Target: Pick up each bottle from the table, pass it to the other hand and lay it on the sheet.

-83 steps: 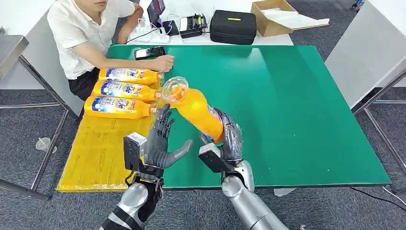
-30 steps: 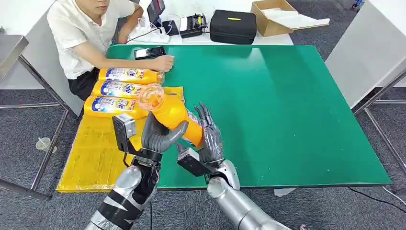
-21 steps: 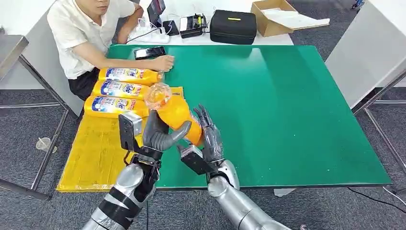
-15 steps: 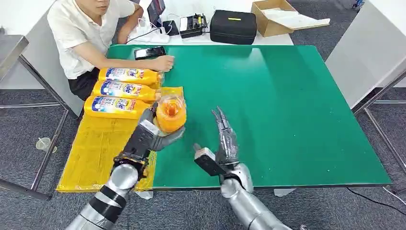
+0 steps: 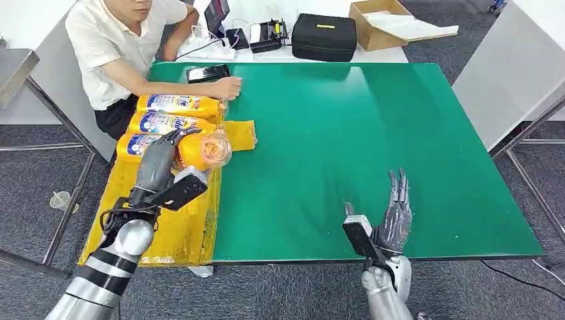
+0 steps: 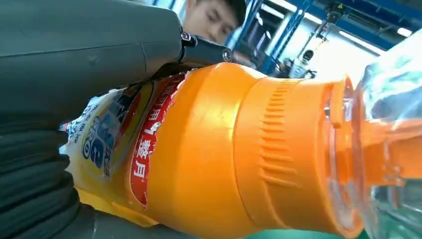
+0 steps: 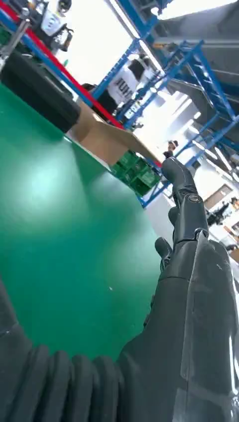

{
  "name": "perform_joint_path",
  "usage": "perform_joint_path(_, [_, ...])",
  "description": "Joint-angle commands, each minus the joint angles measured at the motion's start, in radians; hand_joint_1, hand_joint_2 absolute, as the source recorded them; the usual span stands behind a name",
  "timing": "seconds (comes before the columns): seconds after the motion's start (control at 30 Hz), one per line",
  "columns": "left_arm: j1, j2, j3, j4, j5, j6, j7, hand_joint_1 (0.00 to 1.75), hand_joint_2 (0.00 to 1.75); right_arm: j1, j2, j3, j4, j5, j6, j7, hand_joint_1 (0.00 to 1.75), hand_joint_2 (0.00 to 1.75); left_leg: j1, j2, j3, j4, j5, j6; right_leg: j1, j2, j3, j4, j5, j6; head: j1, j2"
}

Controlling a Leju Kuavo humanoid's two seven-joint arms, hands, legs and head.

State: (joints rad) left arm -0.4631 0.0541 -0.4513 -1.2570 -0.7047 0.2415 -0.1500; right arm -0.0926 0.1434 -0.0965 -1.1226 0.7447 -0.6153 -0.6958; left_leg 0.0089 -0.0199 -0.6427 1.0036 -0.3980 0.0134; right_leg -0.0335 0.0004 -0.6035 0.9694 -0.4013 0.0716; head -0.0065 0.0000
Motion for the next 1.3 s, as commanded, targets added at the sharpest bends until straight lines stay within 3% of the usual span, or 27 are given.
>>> perform_joint_path(0.03, [-0.257, 0.028, -0.180, 0.351, -0.234, -0.208, 0.058, 1.75, 1.75, -0.026, -0.013, 0.056, 0.027, -0.091, -0.083, -0.002, 0.00, 0.00, 0.001, -0.002, 0.002, 0.001, -0.001, 0.000, 0.002, -0.003, 0.004, 0.000, -0.001, -0.003, 0.000, 0.000])
perform_joint_path(0.27, [-0.327, -0.052, -0.225, 0.589, -0.266, -0.238, 0.056, 1.75, 1.75, -0.057, -0.028, 0.150, 0.071, -0.158, -0.083, -0.002, 0.00, 0.00, 0.002, 0.002, 0.006, 0.001, -0.001, 0.000, 0.002, 0.000, 0.007, -0.001, 0.000, -0.004, 0.000, 0.000])
perform_joint_path(0.67, [-0.377, -0.079, -0.223, 0.729, -0.244, -0.308, 0.051, 1.75, 1.75, -0.067, -0.044, 0.212, 0.090, -0.252, -0.083, -0.002, 0.00, 0.00, 0.002, 0.005, 0.004, 0.001, -0.001, 0.000, 0.002, 0.001, 0.003, 0.000, 0.001, -0.006, 0.000, 0.000])
perform_joint_path(1.3, [-0.380, -0.099, -0.210, 0.759, -0.220, -0.327, 0.066, 1.75, 1.75, -0.062, -0.055, 0.225, 0.089, -0.294, -0.083, -0.002, 0.00, 0.00, 0.001, 0.005, 0.005, 0.001, -0.001, -0.001, 0.002, 0.002, 0.004, 0.000, 0.001, -0.006, 0.000, 0.000])
